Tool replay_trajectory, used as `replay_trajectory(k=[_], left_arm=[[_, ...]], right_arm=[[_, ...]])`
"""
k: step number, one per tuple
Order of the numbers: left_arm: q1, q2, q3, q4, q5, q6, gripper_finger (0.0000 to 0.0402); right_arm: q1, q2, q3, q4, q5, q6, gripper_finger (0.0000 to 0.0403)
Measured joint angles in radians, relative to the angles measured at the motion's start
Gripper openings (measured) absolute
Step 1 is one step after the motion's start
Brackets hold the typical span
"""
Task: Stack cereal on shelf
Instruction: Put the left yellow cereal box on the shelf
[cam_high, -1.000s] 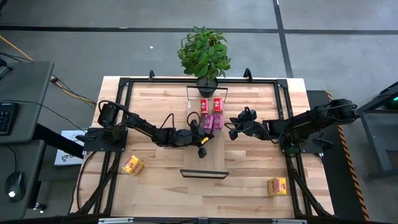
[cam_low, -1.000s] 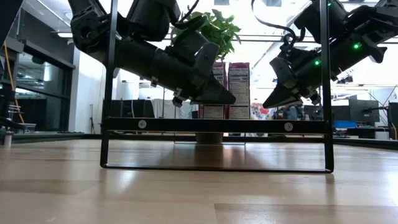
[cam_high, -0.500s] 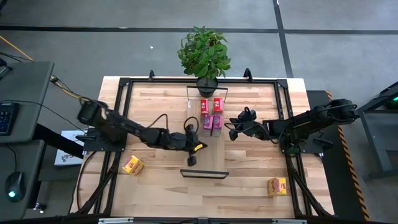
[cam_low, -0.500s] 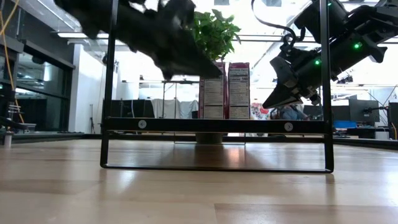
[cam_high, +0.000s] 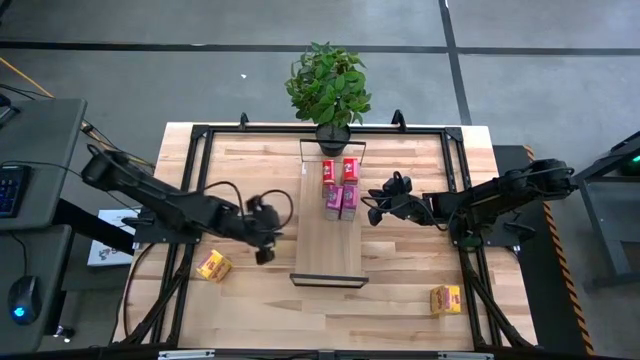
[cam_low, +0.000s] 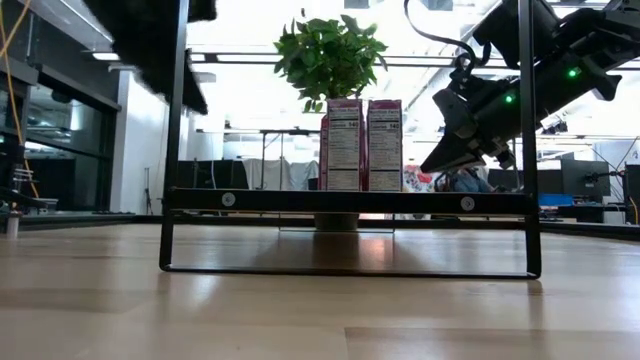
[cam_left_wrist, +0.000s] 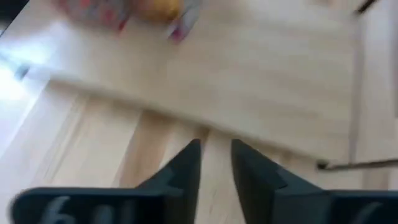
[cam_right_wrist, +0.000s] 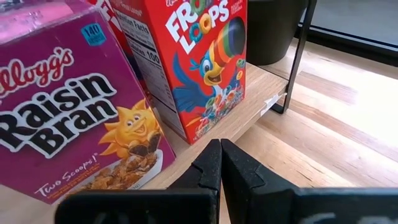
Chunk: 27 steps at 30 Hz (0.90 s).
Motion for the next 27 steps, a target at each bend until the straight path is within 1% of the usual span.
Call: replay_trajectory(k=[3, 6, 9, 12, 15, 17, 21, 23, 27], left_arm=[[-0.008, -0.042, 0.000, -0.157, -0.019, -0.125, 0.0132], [-0.008, -0.073, 0.000, -0.269, -0.002, -0.243, 0.0181], [-0.007, -0.099, 0.000, -0.364, 0.059, -0.333, 0.0222], [-0.007, -0.127, 0.000, -0.446, 0.153, -0.427, 0.0252], [-0.008, -0.166, 0.000, -0.517, 0.228, -0.553, 0.0270], [-0.018, -0.201, 0.000, -0.554, 0.254, -0.642, 0.0274], [-0.071, -0.277, 0.000, -0.632, 0.265, -0.807, 0.0275], [-0.112, -0.305, 0.000, -0.676, 0.254, -0.889, 0.0275], [-0.219, -0.319, 0.000, -0.684, 0.234, -1.030, 0.0275]], right_arm=[[0.000, 0.000, 0.001, 0.009, 0.000, 0.000, 0.0000], [0.000, 0.000, 0.001, 0.015, 0.000, -0.001, 0.0000], [0.000, 0.000, 0.001, 0.015, 0.000, -0.002, 0.0000], [0.000, 0.000, 0.001, 0.015, 0.000, -0.003, 0.0000], [0.000, 0.000, 0.001, 0.020, 0.000, -0.003, 0.0000], [0.000, 0.000, 0.001, 0.027, 0.000, -0.003, 0.0000], [0.000, 0.000, 0.001, 0.030, -0.003, -0.003, 0.0000], [0.000, 0.000, 0.001, 0.029, -0.016, -0.003, 0.0000], [0.000, 0.000, 0.001, 0.030, -0.025, -0.003, 0.0000]])
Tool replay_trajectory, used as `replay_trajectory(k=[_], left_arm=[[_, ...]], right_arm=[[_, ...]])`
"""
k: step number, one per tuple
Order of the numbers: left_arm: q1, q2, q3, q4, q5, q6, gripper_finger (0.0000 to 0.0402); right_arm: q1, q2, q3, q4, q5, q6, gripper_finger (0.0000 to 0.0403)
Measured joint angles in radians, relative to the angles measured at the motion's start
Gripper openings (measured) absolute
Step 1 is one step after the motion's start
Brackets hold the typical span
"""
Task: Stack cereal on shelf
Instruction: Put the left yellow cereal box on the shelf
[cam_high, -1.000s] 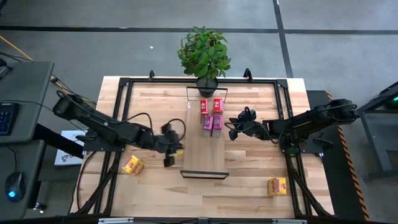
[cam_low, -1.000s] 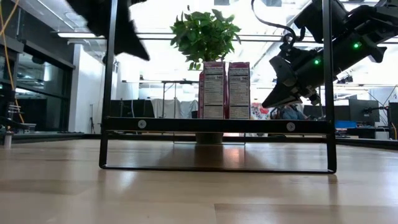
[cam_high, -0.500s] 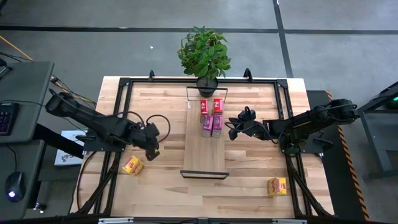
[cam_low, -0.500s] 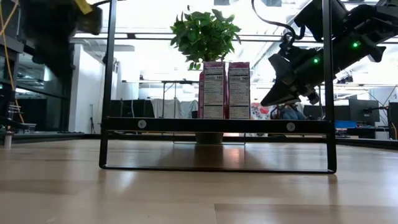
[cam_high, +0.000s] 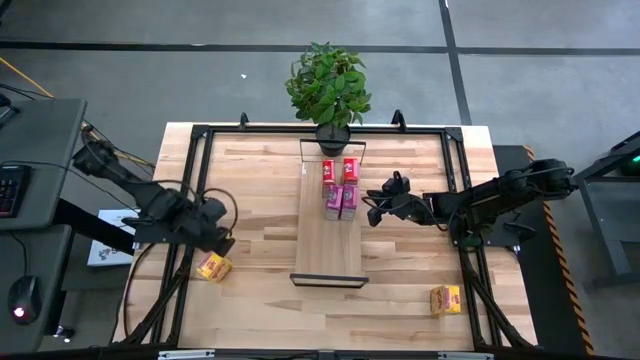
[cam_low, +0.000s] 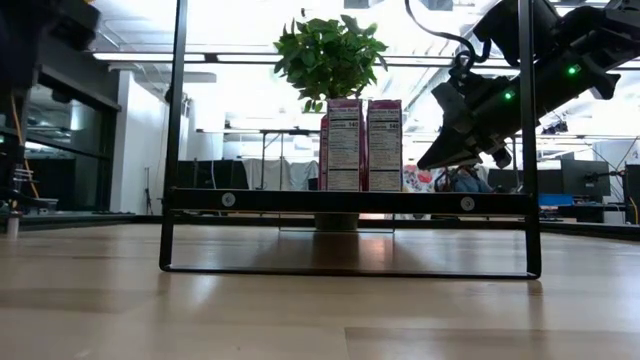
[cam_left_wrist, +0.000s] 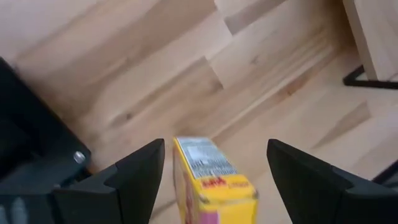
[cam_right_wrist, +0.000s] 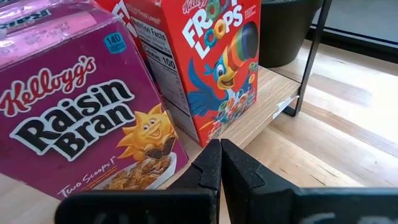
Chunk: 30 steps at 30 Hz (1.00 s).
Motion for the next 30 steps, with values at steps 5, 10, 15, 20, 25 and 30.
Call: replay_trajectory(k=[5, 10, 15, 20, 25, 30], left_arm=[[-0.130, 0.042, 0.000, 0.019, -0.003, -0.142, 0.0275], [-0.224, 0.072, 0.000, 0.027, -0.003, -0.255, 0.0275], [-0.278, 0.100, 0.001, 0.031, -0.021, -0.325, 0.0275], [-0.299, 0.130, 0.001, 0.058, -0.022, -0.337, 0.0275], [-0.302, 0.194, 0.001, 0.058, 0.003, -0.337, 0.0275], [-0.301, 0.287, 0.001, 0.059, 0.036, -0.321, 0.0275]], right_arm=[[0.000, 0.000, 0.000, 0.000, -0.001, 0.000, 0.0000], [0.000, 0.000, 0.000, 0.000, -0.001, 0.000, 0.0000], [0.000, 0.000, 0.000, 0.000, -0.001, 0.000, 0.0000], [0.000, 0.000, 0.000, 0.000, -0.001, 0.000, 0.0000], [0.000, 0.000, 0.000, 0.000, -0.001, 0.000, 0.0000], [0.000, 0.000, -0.001, 0.000, -0.001, -0.005, 0.0000]])
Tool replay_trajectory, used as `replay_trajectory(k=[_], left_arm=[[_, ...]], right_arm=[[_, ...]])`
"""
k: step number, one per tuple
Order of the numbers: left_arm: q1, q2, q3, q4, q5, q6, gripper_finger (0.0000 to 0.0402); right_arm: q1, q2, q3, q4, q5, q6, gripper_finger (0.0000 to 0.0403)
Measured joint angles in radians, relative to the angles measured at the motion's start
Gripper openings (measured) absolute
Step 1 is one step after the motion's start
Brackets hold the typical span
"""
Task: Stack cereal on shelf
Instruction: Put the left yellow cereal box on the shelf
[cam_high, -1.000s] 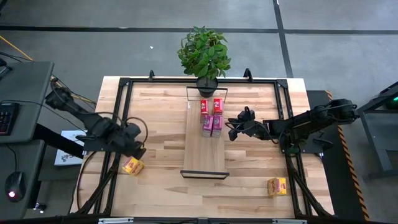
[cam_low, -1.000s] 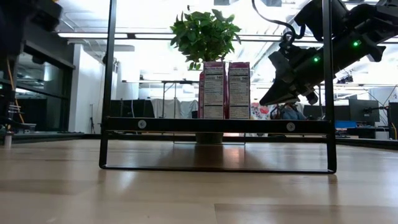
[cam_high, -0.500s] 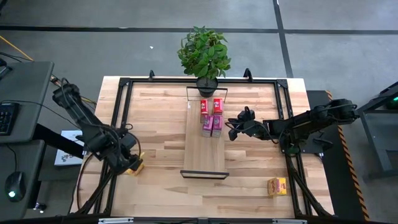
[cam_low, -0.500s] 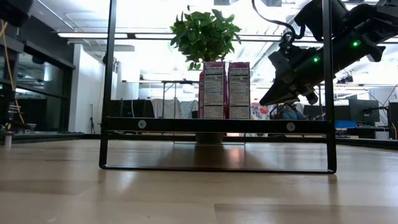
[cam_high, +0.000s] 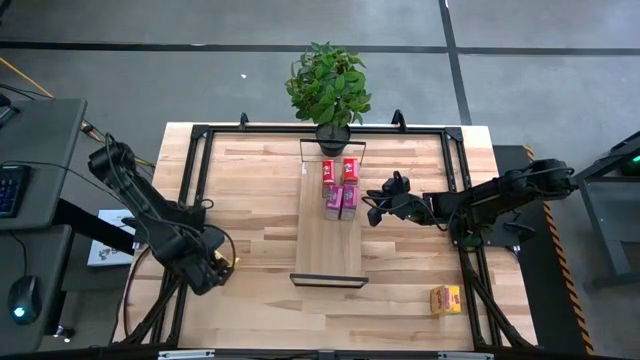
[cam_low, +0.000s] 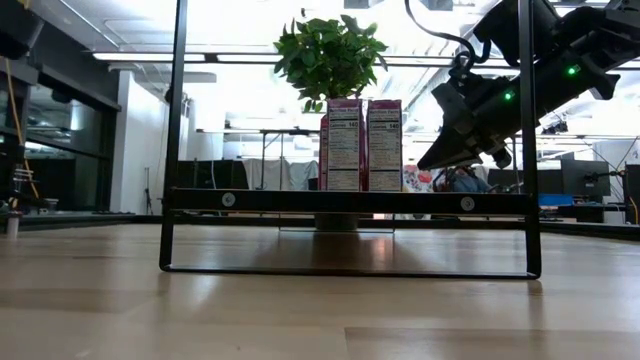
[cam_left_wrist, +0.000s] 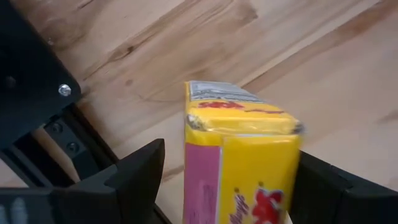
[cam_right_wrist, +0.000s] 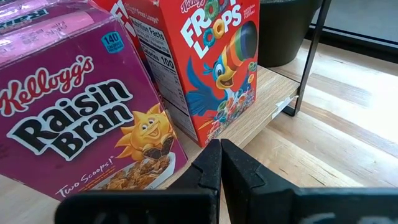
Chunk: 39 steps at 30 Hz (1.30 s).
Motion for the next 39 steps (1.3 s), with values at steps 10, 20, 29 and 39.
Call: replay_trajectory(k=[10, 20, 29, 39], left_arm=[[0.000, 0.093, 0.000, 0.058, 0.004, -0.016, 0.0264], [0.001, 0.100, 0.000, 0.055, 0.029, -0.015, 0.0189], [0.038, 0.072, 0.000, 0.043, -0.003, 0.047, 0.0118], [0.267, -0.115, 0.028, -0.003, -0.167, 0.348, 0.0118]], right_arm=[[0.000, 0.000, 0.000, 0.000, 0.004, -0.007, 0.0000], [0.000, 0.000, 0.000, 0.000, 0.004, -0.007, 0.0000], [0.000, 0.000, 0.000, 0.000, 0.004, -0.007, 0.0000], [0.000, 0.000, 0.000, 0.000, 0.004, -0.004, 0.0000]])
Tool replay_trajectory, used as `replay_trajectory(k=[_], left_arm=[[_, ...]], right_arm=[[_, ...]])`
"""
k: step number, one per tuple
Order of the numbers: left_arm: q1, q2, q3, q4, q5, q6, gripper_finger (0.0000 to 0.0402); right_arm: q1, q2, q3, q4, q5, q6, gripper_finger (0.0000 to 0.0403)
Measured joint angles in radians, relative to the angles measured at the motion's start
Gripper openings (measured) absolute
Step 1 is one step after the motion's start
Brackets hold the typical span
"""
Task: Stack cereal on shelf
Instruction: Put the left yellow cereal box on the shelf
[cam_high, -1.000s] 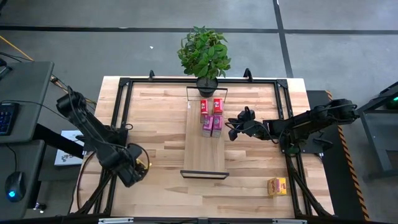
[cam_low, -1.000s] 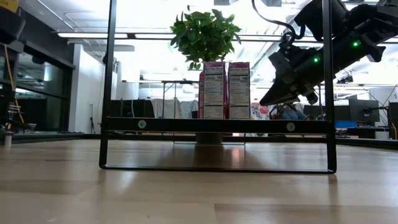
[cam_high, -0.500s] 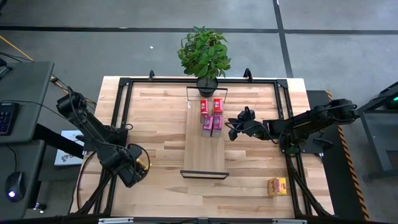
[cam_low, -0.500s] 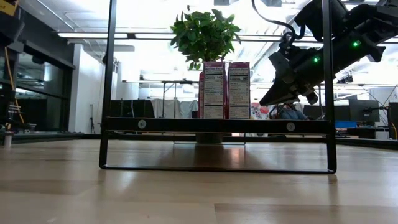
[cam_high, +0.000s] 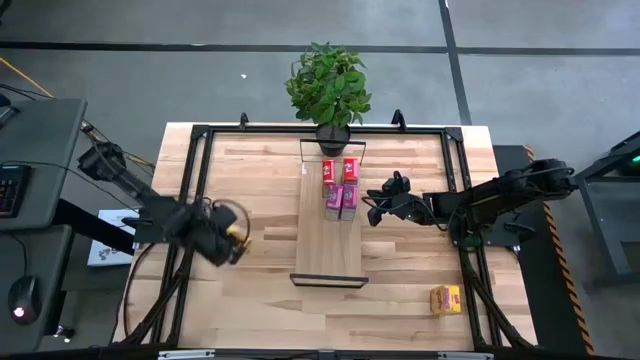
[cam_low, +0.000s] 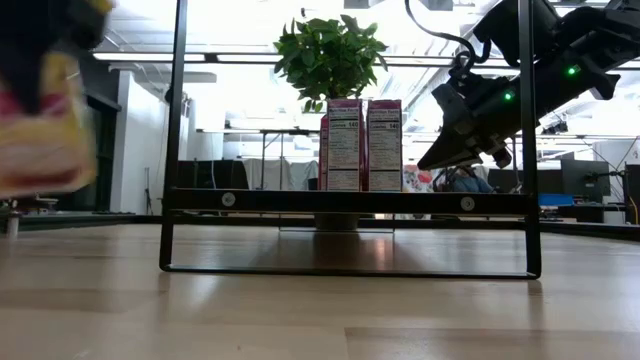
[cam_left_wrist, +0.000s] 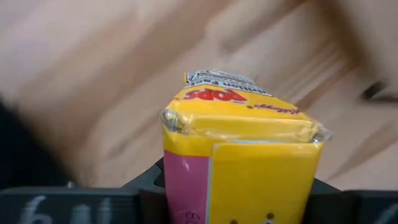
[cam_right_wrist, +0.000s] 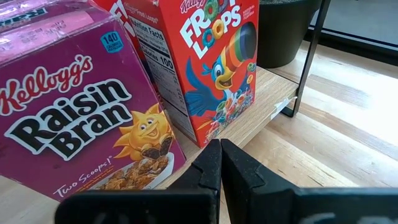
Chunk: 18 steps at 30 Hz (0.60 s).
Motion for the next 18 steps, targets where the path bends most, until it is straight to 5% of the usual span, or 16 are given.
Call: replay_trajectory(k=[6, 12, 18], left_arm=[[0.172, -0.016, 0.154, 0.190, -0.104, 0.433, 0.0116], [0.254, 0.108, 0.259, 0.488, -0.100, 0.911, 0.0116], [0.300, 0.295, 0.307, 0.524, -0.023, 1.138, 0.0117]], right_arm=[[0.000, 0.000, 0.000, 0.000, 0.000, -0.009, 0.0000], [0.004, 0.000, -0.001, 0.038, -0.010, -0.084, 0.0000], [0.040, -0.001, -0.001, 0.164, -0.080, -0.220, 0.0000]])
